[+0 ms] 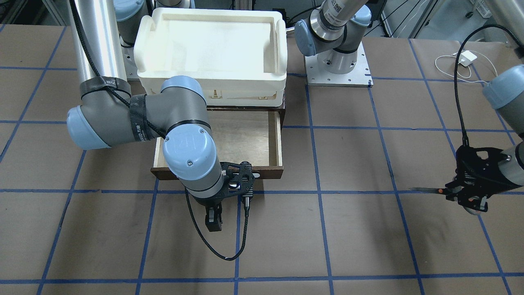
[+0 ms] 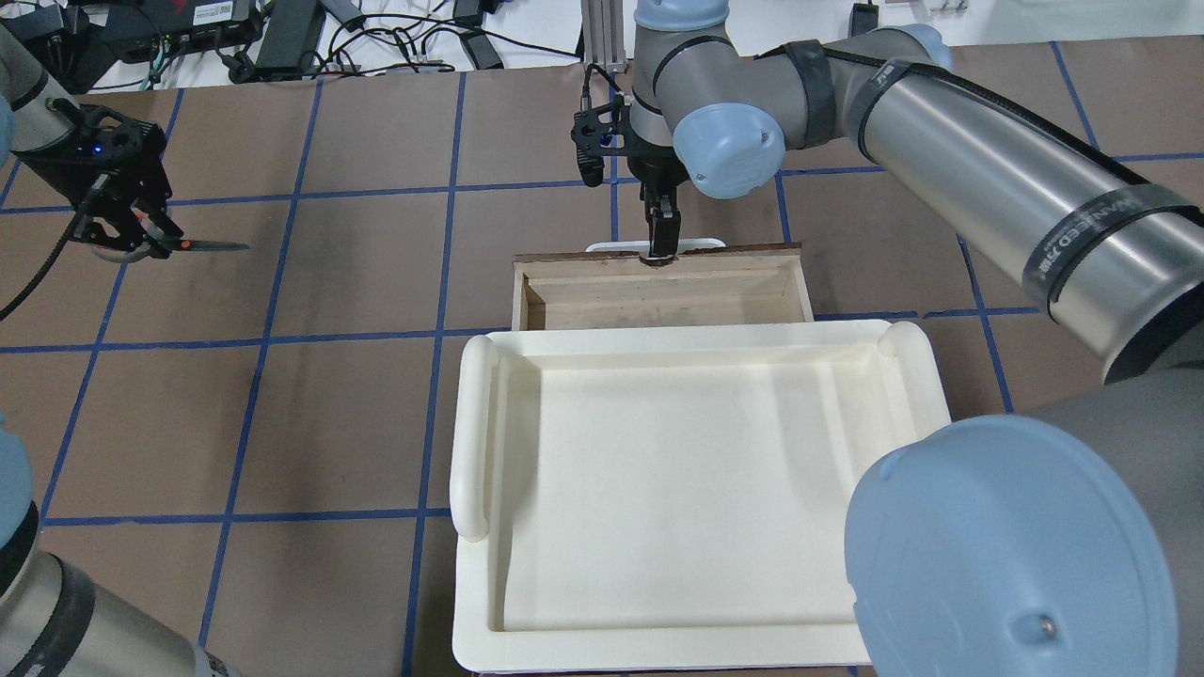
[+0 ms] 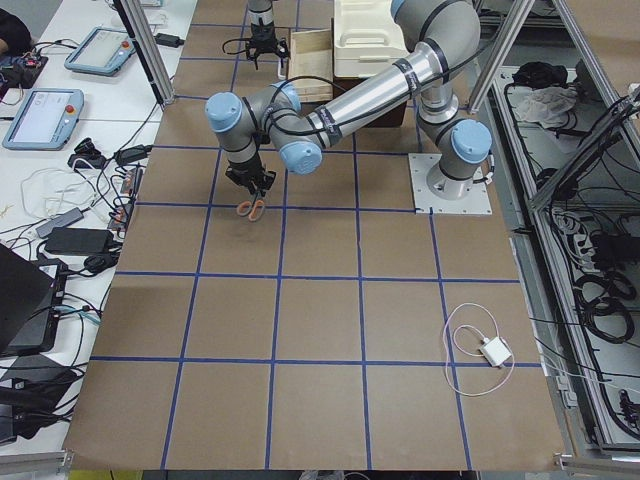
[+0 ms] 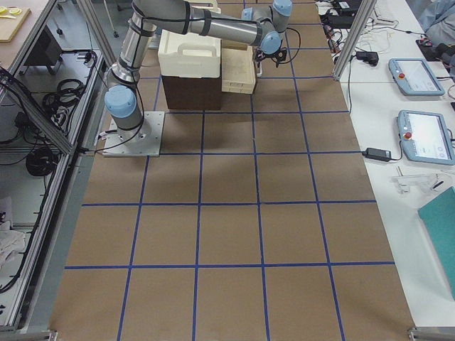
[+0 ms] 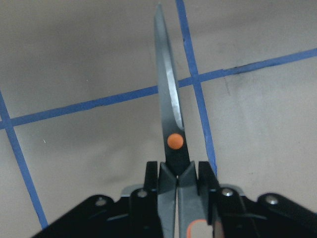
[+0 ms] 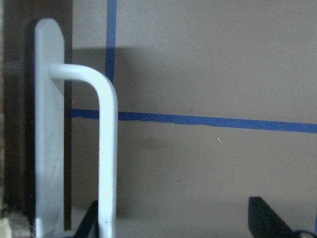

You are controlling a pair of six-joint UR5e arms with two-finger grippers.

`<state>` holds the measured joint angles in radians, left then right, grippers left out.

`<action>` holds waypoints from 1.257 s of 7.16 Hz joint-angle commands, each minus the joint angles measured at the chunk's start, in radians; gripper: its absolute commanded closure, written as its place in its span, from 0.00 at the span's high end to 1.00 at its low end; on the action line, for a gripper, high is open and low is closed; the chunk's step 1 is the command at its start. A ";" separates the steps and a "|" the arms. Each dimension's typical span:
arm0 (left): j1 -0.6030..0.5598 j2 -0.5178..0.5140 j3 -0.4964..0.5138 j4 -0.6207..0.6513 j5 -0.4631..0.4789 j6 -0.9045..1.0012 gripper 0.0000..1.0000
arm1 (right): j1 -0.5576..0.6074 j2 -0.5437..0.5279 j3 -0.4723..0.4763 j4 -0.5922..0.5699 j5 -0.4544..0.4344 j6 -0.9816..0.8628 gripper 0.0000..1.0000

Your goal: Place scissors in drawer with both arms

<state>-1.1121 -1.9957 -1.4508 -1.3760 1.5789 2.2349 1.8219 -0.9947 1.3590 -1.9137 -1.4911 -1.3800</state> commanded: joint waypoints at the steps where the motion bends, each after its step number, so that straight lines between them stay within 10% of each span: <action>1: 0.000 0.000 0.000 0.000 -0.003 0.000 0.00 | -0.004 0.001 -0.004 0.001 0.003 0.004 1.00; 9: -0.018 0.000 -0.003 0.000 -0.003 -0.001 0.00 | -0.015 -0.009 -0.006 0.002 0.011 0.060 1.00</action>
<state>-1.1224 -1.9962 -1.4541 -1.3760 1.5737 2.2335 1.8074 -1.0011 1.3520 -1.9120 -1.4826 -1.3390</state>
